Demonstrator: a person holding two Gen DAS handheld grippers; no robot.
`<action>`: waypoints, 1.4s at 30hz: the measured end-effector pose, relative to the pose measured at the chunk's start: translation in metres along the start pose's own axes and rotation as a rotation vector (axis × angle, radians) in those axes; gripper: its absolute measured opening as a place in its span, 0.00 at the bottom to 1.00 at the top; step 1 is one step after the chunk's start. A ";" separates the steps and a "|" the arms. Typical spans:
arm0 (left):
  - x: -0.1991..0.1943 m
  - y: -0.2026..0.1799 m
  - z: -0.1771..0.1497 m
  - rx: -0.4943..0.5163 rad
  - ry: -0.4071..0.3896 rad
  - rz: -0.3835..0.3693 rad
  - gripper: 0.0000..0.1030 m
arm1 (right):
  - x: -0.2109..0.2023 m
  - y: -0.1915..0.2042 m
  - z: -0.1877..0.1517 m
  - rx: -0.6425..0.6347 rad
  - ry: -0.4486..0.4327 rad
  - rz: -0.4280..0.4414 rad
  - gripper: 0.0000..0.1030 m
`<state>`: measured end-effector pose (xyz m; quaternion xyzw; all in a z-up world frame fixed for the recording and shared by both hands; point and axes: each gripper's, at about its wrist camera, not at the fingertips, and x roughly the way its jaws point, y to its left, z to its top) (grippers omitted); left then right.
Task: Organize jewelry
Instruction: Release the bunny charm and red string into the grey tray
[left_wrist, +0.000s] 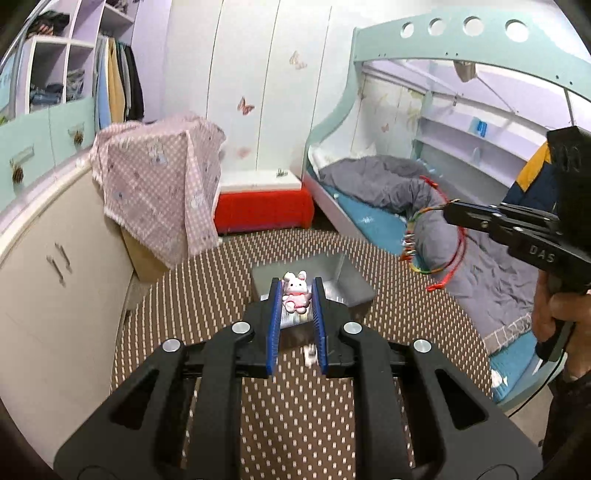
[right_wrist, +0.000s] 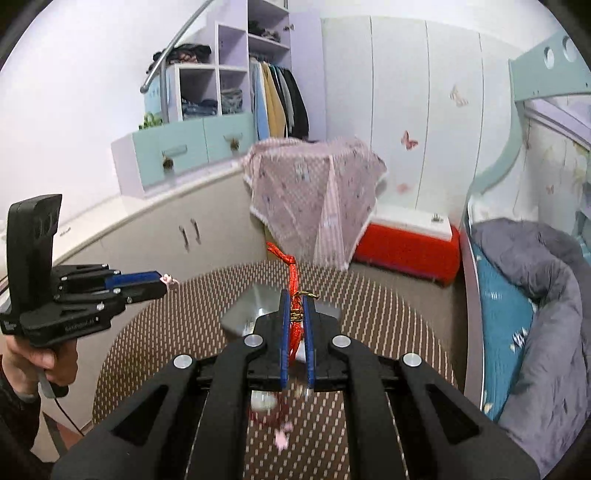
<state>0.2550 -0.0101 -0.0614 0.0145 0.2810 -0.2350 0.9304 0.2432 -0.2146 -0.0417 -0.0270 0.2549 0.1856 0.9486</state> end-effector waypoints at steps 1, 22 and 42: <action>0.003 0.000 0.009 0.002 -0.011 0.001 0.16 | 0.005 -0.003 0.005 0.005 -0.004 0.003 0.05; 0.079 0.021 0.039 -0.119 0.055 0.066 0.89 | 0.076 -0.042 -0.011 0.209 0.076 -0.083 0.92; 0.007 0.009 0.002 -0.118 -0.033 0.175 0.89 | 0.014 -0.027 -0.017 0.200 0.005 -0.105 0.92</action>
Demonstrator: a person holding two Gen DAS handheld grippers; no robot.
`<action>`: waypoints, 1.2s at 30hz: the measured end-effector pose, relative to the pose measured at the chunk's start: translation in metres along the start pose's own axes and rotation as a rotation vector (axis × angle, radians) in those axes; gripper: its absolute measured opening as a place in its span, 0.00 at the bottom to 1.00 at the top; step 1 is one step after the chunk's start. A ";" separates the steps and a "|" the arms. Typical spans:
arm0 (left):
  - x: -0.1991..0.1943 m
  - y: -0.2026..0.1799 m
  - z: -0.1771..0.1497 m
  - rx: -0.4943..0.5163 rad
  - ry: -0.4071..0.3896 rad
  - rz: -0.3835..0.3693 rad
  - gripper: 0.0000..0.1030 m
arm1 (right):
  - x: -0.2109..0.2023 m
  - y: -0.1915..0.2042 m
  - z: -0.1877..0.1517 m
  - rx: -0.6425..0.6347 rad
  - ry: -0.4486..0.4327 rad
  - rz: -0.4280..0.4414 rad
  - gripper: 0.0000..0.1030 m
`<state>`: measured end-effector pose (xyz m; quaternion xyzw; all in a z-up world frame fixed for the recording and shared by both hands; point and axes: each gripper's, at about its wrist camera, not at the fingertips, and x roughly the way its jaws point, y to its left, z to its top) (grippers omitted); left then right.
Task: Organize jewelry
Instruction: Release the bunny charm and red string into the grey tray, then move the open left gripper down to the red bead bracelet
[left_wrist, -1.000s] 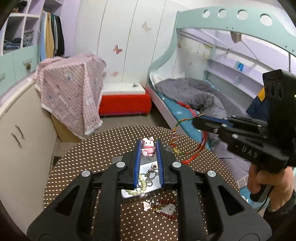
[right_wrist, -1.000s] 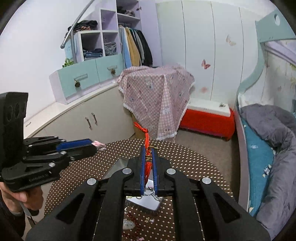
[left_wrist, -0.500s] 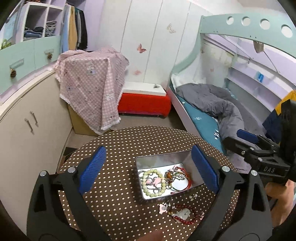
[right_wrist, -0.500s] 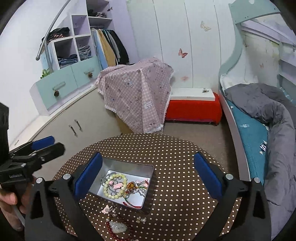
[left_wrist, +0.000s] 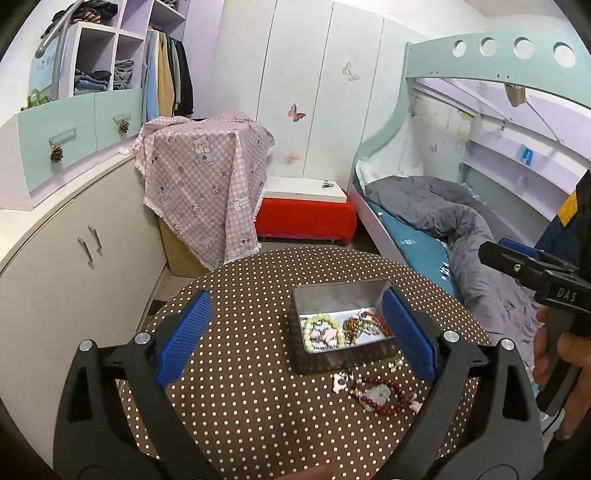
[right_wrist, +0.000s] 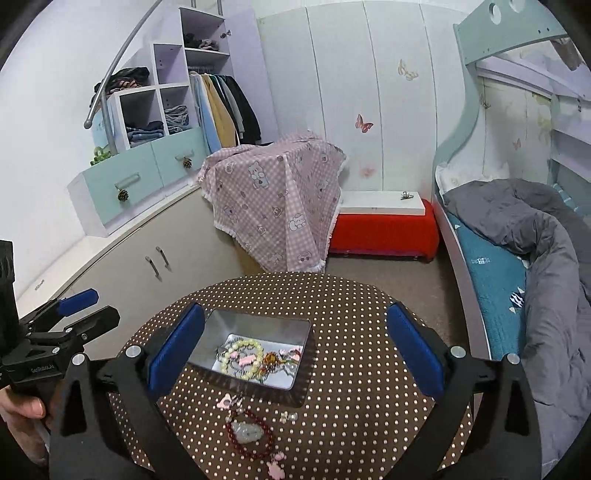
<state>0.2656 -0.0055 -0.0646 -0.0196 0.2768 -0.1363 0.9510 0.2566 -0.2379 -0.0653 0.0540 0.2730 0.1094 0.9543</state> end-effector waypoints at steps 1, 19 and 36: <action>-0.002 0.000 -0.002 0.000 -0.002 0.001 0.89 | -0.004 -0.001 -0.004 0.002 -0.002 -0.004 0.92; 0.009 -0.016 -0.060 0.038 0.121 -0.021 0.89 | -0.010 -0.007 -0.080 -0.003 0.131 -0.080 0.92; 0.095 -0.046 -0.105 -0.004 0.377 -0.050 0.60 | 0.017 -0.019 -0.135 0.034 0.276 -0.045 0.92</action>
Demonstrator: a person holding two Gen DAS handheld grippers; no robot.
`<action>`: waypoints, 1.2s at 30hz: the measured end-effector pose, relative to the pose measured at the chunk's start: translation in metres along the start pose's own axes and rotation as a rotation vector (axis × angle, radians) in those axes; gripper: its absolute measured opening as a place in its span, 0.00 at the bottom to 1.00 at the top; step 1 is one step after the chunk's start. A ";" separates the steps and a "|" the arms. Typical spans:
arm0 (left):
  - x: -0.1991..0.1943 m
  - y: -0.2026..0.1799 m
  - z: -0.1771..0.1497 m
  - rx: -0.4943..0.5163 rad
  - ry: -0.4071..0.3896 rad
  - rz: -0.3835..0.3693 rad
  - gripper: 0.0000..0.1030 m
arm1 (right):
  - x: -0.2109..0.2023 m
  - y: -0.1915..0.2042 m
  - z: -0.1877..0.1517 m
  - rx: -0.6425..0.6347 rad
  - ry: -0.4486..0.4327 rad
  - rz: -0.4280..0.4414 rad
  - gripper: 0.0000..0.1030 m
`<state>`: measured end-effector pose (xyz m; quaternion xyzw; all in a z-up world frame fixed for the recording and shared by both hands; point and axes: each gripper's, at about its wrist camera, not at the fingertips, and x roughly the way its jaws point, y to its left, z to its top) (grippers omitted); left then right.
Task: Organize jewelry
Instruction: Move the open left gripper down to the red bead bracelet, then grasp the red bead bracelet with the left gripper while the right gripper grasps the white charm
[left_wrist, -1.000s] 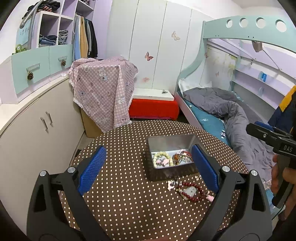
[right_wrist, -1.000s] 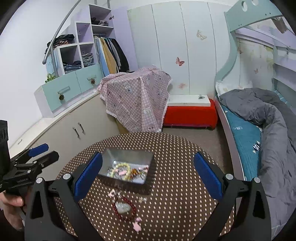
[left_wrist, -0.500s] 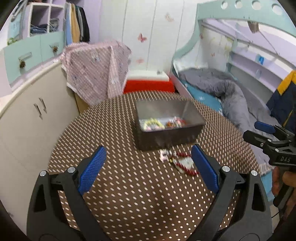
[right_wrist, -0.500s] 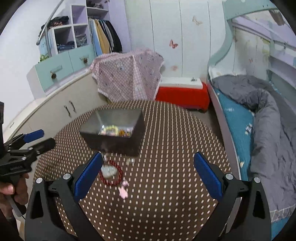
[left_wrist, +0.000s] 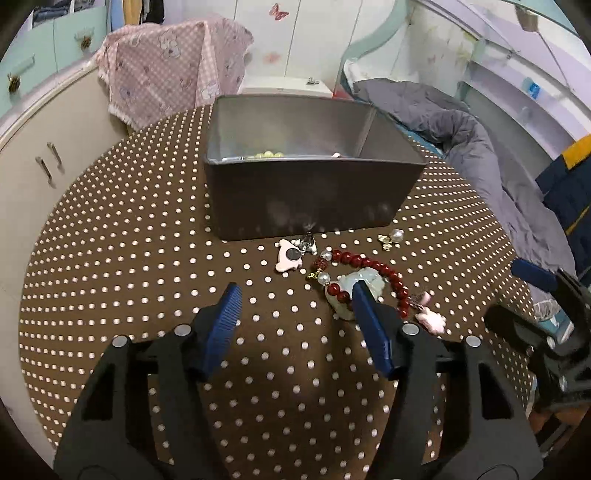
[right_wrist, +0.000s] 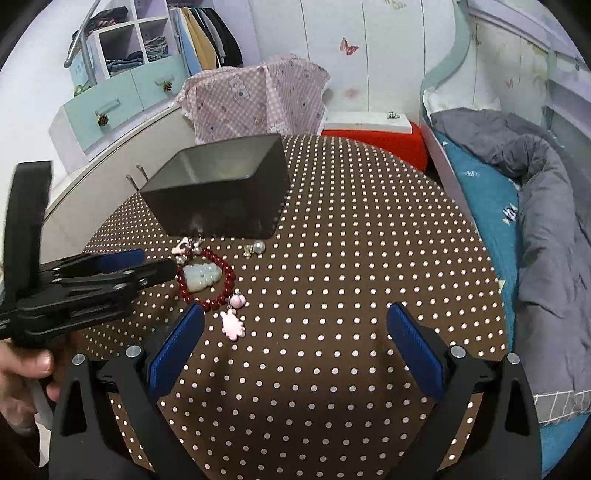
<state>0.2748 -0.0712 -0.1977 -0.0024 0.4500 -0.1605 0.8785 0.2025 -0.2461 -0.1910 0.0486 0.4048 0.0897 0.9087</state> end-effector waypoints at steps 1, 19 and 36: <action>0.001 0.000 0.000 -0.006 -0.003 -0.003 0.60 | 0.001 0.000 -0.001 -0.001 0.003 0.002 0.92; 0.005 -0.003 -0.004 0.039 -0.016 -0.032 0.18 | 0.024 0.029 -0.005 -0.101 0.036 0.030 0.92; -0.061 0.015 -0.007 0.073 -0.138 -0.080 0.07 | 0.009 0.045 0.002 -0.160 0.022 0.057 0.14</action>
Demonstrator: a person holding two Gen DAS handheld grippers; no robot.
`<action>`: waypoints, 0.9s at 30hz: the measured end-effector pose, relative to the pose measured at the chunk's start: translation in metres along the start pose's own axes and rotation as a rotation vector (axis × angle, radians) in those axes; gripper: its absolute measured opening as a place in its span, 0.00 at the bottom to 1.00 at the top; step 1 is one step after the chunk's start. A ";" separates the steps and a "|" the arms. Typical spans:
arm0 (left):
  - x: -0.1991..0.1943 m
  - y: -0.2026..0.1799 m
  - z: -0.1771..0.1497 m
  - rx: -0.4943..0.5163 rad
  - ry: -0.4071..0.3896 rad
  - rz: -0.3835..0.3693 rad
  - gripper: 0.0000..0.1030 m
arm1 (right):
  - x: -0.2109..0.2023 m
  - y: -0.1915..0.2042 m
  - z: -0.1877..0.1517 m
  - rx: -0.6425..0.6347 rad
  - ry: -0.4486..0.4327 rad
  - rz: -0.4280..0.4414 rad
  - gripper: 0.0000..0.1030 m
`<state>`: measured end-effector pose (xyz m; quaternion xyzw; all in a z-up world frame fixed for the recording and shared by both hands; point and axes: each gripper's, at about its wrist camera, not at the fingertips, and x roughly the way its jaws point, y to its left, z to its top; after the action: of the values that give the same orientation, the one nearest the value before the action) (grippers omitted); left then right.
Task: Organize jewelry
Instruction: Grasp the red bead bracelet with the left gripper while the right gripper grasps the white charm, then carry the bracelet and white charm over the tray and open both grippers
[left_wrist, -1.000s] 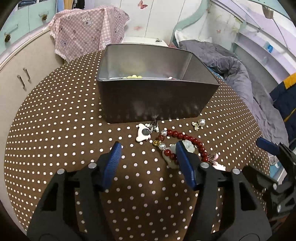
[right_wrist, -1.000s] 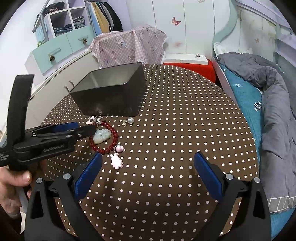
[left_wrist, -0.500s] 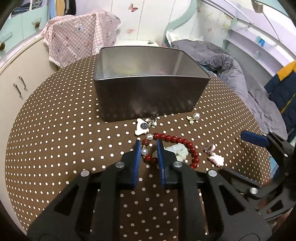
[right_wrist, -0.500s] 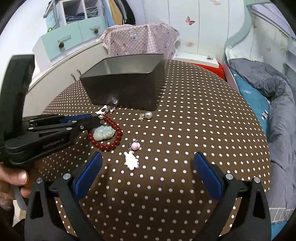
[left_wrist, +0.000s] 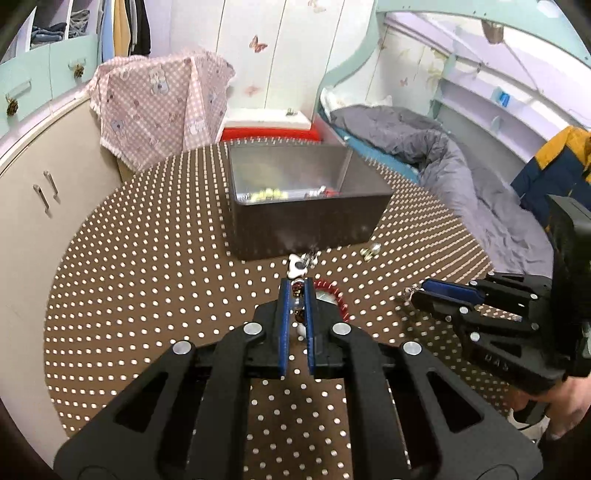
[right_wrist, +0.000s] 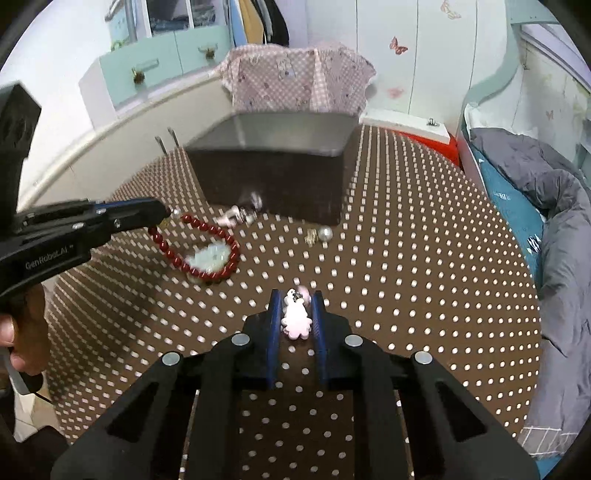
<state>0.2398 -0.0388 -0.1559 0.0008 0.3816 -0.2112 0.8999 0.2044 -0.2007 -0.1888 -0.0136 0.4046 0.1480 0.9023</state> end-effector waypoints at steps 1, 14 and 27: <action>-0.004 -0.001 0.002 0.004 -0.009 -0.002 0.07 | -0.006 -0.001 0.003 -0.002 -0.014 0.000 0.14; -0.062 -0.002 0.035 0.023 -0.150 -0.023 0.07 | -0.054 0.005 0.039 -0.047 -0.132 0.001 0.14; -0.090 0.000 0.089 0.046 -0.269 -0.024 0.07 | -0.077 0.013 0.120 -0.121 -0.274 0.024 0.14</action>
<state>0.2450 -0.0195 -0.0304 -0.0115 0.2524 -0.2290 0.9401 0.2394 -0.1912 -0.0501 -0.0430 0.2681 0.1833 0.9448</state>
